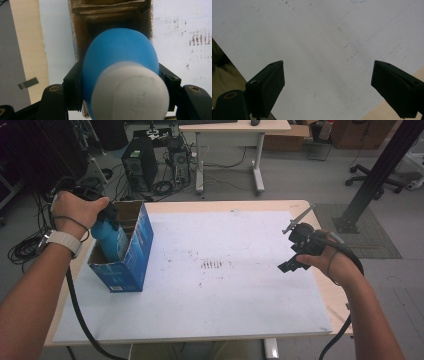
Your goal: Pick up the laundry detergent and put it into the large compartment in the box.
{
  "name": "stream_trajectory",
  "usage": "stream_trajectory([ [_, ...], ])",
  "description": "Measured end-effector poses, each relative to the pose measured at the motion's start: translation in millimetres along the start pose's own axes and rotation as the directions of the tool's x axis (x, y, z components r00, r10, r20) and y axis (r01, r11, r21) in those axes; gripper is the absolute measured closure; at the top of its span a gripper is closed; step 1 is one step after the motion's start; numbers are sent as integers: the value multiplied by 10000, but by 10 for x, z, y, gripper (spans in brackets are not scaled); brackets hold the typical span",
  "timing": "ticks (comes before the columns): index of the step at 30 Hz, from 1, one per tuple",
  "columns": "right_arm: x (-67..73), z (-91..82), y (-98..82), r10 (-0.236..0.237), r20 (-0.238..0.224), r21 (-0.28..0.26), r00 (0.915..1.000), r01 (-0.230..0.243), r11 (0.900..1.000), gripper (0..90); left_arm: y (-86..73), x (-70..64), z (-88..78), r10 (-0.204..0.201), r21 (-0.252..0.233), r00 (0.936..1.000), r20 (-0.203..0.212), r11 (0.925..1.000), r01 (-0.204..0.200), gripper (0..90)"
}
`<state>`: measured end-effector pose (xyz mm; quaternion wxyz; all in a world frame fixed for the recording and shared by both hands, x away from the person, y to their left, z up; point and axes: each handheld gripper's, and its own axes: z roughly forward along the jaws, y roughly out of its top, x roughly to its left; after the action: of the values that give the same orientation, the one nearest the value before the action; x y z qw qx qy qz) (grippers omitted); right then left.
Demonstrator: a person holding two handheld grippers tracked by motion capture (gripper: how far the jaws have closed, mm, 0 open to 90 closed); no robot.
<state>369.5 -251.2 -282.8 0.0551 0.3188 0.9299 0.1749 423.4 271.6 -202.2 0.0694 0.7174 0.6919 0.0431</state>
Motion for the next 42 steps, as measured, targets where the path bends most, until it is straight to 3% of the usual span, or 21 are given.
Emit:
stream_trajectory([
  [42,-17,42,-69,207,-40,121,9998,-207,9997,116,-33,-17,583,115,-109,9998,-139,9999,-117,373],
])
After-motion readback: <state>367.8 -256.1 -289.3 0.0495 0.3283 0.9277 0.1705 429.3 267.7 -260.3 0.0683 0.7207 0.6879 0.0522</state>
